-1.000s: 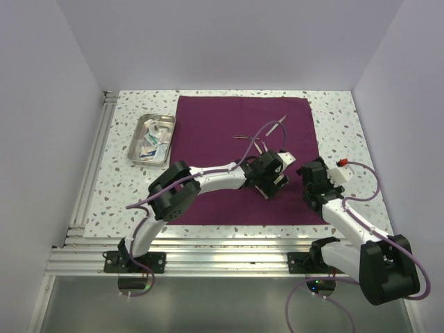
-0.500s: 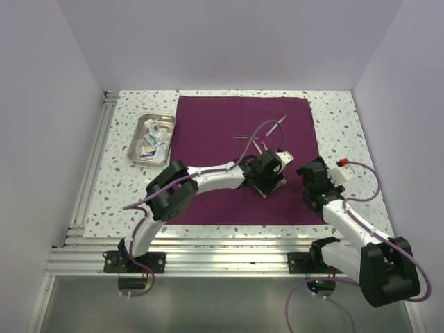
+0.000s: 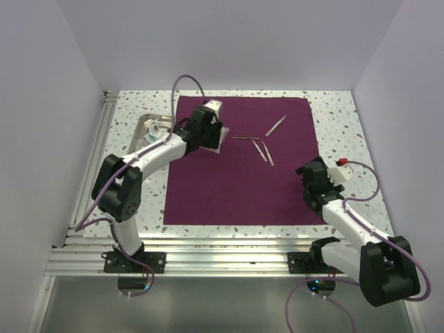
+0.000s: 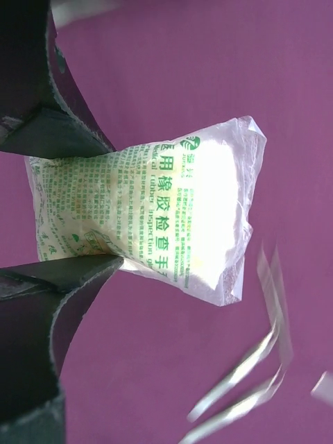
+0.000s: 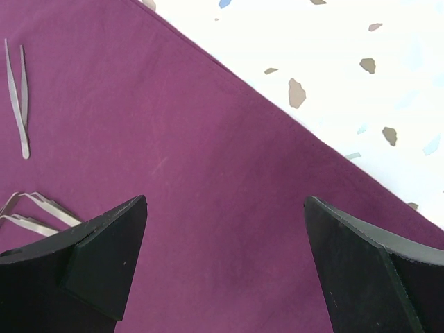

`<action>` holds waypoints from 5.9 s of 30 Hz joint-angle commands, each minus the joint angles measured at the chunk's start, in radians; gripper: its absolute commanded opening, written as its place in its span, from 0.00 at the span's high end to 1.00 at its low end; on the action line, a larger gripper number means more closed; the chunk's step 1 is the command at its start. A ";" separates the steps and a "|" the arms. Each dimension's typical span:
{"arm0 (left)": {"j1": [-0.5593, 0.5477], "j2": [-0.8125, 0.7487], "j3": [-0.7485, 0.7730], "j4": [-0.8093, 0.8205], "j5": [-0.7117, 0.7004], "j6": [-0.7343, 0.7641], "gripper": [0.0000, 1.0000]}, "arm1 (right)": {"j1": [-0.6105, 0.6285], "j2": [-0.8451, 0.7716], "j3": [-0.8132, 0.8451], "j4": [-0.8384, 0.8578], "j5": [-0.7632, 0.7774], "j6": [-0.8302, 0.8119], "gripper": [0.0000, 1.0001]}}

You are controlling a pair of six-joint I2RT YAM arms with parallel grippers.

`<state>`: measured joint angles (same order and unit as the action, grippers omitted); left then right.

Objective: Prepare the surgical pack

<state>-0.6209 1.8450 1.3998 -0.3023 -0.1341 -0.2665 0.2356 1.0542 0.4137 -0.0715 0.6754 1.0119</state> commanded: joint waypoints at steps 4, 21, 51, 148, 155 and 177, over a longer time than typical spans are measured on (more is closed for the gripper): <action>0.278 -0.113 -0.042 0.006 -0.023 -0.054 0.45 | 0.001 0.027 0.007 0.045 0.006 -0.006 0.01; 0.598 -0.043 0.008 -0.003 -0.036 -0.007 0.44 | 0.001 0.026 -0.001 0.110 -0.031 -0.078 0.02; 0.323 -0.417 -0.450 0.406 0.039 -0.345 0.00 | 0.090 0.569 0.571 -0.014 -0.548 -0.654 0.47; -0.131 -0.162 -0.552 0.816 0.222 -0.157 1.00 | 0.231 0.448 0.172 0.937 -0.942 -0.300 0.98; -0.088 -0.167 -0.556 0.787 0.211 -0.206 1.00 | 0.232 0.399 0.142 0.885 -0.828 -0.329 0.36; 0.395 -0.175 -0.282 0.088 -0.283 -0.033 1.00 | 0.229 0.282 0.094 0.693 -0.482 -0.381 0.36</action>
<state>-0.2237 1.6531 1.0088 -0.0483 -0.1791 -0.3782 0.4648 1.3178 0.4950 0.6323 0.1661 0.6460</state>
